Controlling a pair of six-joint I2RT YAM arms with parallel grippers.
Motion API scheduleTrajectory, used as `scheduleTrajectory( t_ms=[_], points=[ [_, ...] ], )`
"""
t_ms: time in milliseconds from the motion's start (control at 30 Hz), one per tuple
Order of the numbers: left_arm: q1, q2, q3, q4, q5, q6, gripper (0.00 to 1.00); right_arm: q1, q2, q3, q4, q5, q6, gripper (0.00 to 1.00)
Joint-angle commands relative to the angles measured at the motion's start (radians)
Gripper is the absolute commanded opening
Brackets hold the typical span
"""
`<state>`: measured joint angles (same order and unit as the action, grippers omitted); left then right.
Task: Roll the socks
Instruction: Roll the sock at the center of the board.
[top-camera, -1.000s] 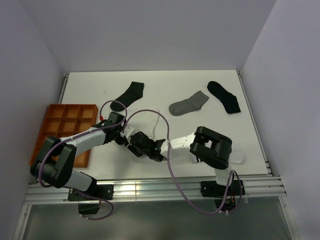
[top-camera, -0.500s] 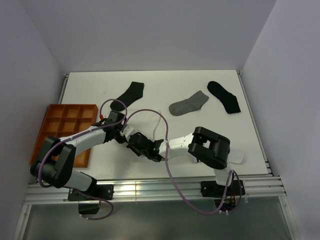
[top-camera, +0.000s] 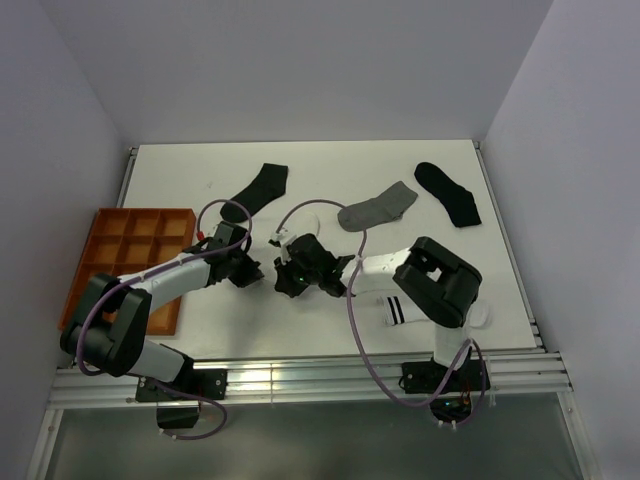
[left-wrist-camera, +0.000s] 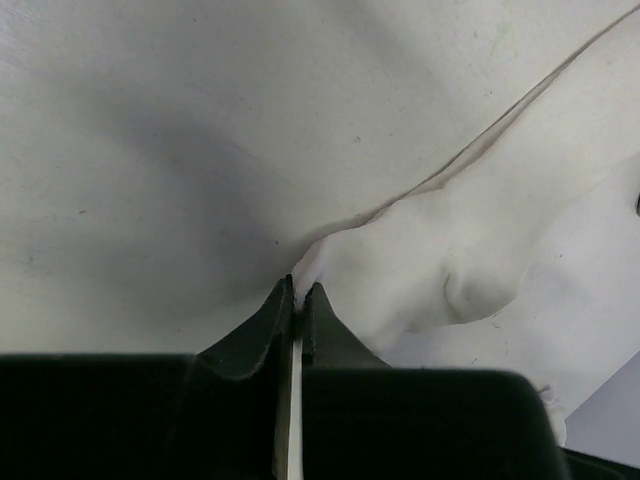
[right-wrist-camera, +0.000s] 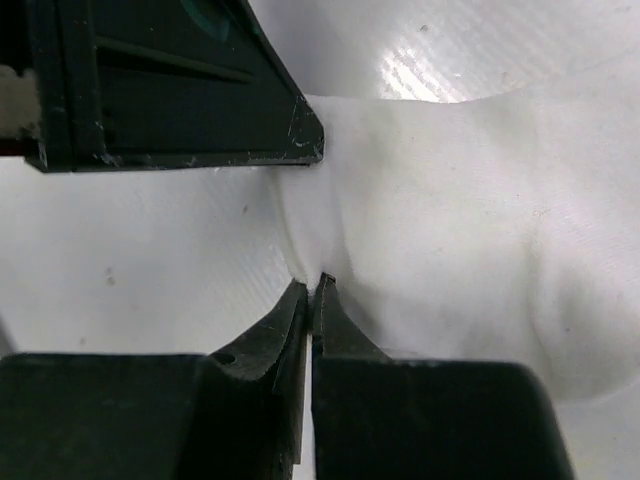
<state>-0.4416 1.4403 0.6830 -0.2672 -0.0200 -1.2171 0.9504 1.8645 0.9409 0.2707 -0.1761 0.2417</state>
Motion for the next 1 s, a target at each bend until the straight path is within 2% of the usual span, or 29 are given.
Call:
scheduleTrajectory(
  t_ms=[0,200,300,433,533,700,967],
  points=[
    [0.017,-0.023,-0.003,0.04,-0.024,-0.01,0.04,-0.041,-0.047,-0.043,0.036,-0.247,0.108,0.0],
    [0.018,-0.017,-0.025,0.071,-0.011,-0.012,0.1,-0.127,-0.025,-0.1,0.209,-0.452,0.29,0.0],
    [0.018,-0.037,-0.045,0.089,-0.012,-0.016,0.2,-0.156,0.001,-0.114,0.278,-0.5,0.375,0.0],
    [0.018,-0.133,-0.111,0.14,-0.024,-0.038,0.44,-0.185,0.038,-0.136,0.392,-0.539,0.481,0.0],
    [0.018,-0.216,-0.18,0.19,-0.037,-0.045,0.55,-0.203,0.079,-0.154,0.464,-0.569,0.583,0.0],
    [0.017,-0.328,-0.292,0.258,-0.011,-0.059,0.55,-0.225,0.117,-0.169,0.518,-0.576,0.659,0.0],
    [-0.017,-0.362,-0.35,0.237,0.003,-0.056,0.43,-0.245,0.151,-0.195,0.564,-0.565,0.74,0.0]
  ],
)
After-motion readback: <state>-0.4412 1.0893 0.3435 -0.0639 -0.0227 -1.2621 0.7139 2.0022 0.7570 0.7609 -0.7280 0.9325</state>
